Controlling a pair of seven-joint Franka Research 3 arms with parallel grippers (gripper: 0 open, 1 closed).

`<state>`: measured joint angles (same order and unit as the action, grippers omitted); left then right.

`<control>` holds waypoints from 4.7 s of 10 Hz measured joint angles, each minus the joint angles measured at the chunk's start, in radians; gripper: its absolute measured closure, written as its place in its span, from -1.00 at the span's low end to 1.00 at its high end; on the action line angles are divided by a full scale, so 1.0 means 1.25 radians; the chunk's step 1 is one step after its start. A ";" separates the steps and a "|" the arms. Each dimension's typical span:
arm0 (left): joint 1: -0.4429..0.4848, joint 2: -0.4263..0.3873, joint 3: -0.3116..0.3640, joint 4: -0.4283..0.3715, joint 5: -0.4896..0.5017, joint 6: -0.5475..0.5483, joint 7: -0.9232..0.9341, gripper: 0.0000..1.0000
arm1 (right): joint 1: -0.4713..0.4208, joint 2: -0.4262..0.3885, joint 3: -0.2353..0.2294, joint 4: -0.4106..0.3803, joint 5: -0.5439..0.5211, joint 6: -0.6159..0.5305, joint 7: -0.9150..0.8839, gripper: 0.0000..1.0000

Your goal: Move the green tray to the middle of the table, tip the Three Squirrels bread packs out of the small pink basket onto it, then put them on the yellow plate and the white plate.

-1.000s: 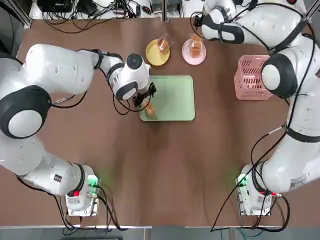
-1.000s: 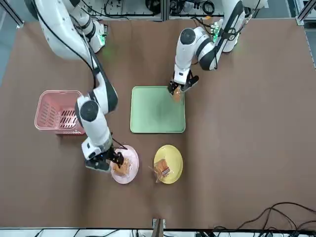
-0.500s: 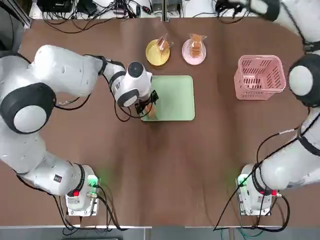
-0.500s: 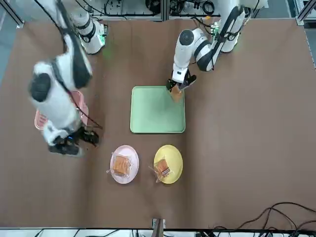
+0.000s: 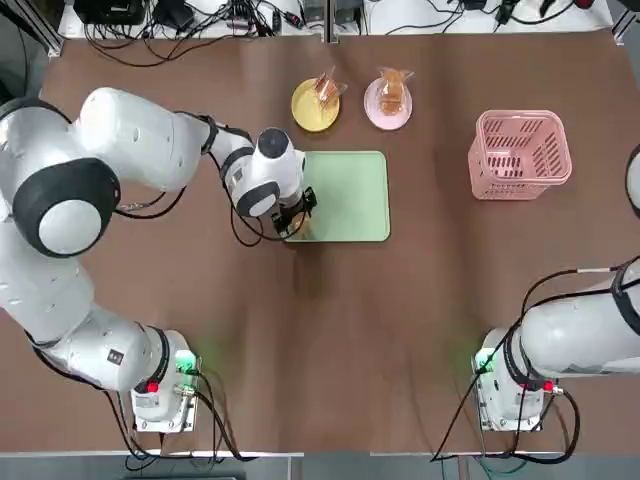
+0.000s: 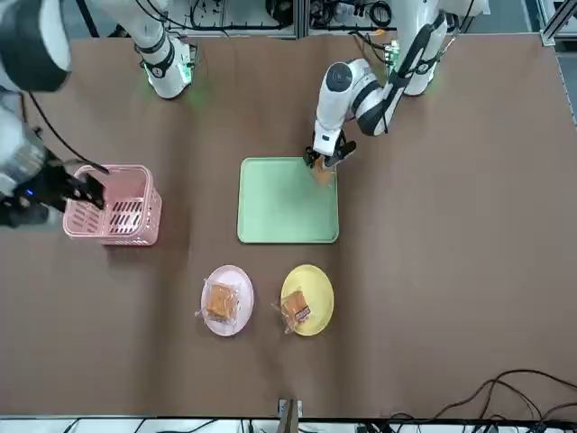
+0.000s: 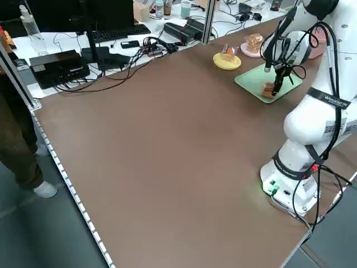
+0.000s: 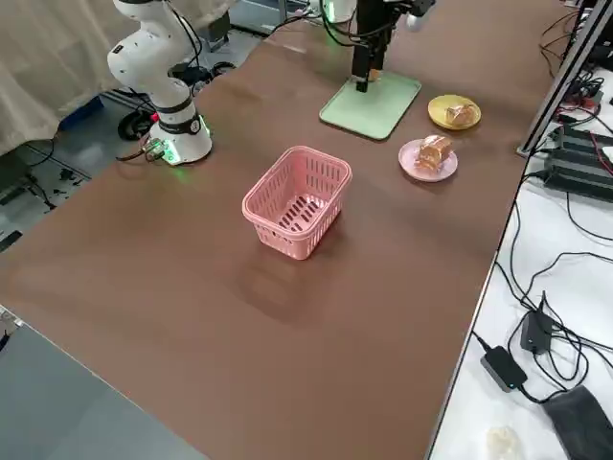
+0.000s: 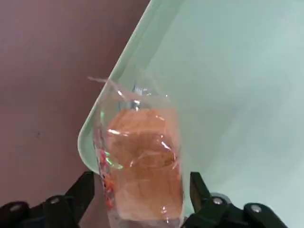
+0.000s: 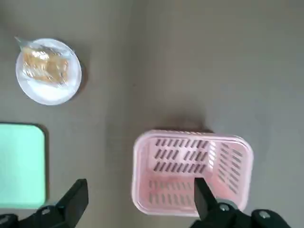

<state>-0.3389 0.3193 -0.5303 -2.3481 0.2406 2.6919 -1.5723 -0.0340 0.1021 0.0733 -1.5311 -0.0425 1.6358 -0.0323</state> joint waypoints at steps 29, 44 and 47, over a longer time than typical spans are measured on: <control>0.043 0.377 0.121 0.774 0.113 -0.301 0.203 0.30 | -0.025 -0.037 -0.036 0.014 0.010 -0.098 -0.064 -0.97; -0.007 0.489 0.147 0.877 0.113 -0.258 0.205 0.08 | -0.025 -0.037 -0.036 0.014 0.011 -0.098 -0.064 -0.97; -0.007 0.500 0.147 0.881 0.113 -0.247 0.206 -0.15 | -0.025 -0.037 -0.036 0.014 0.011 -0.098 -0.064 -0.97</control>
<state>-0.3476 0.9439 -0.3470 -1.2466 0.3822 2.3835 -1.3149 -0.0648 0.0564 0.0284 -1.5134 -0.0284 1.5129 -0.1129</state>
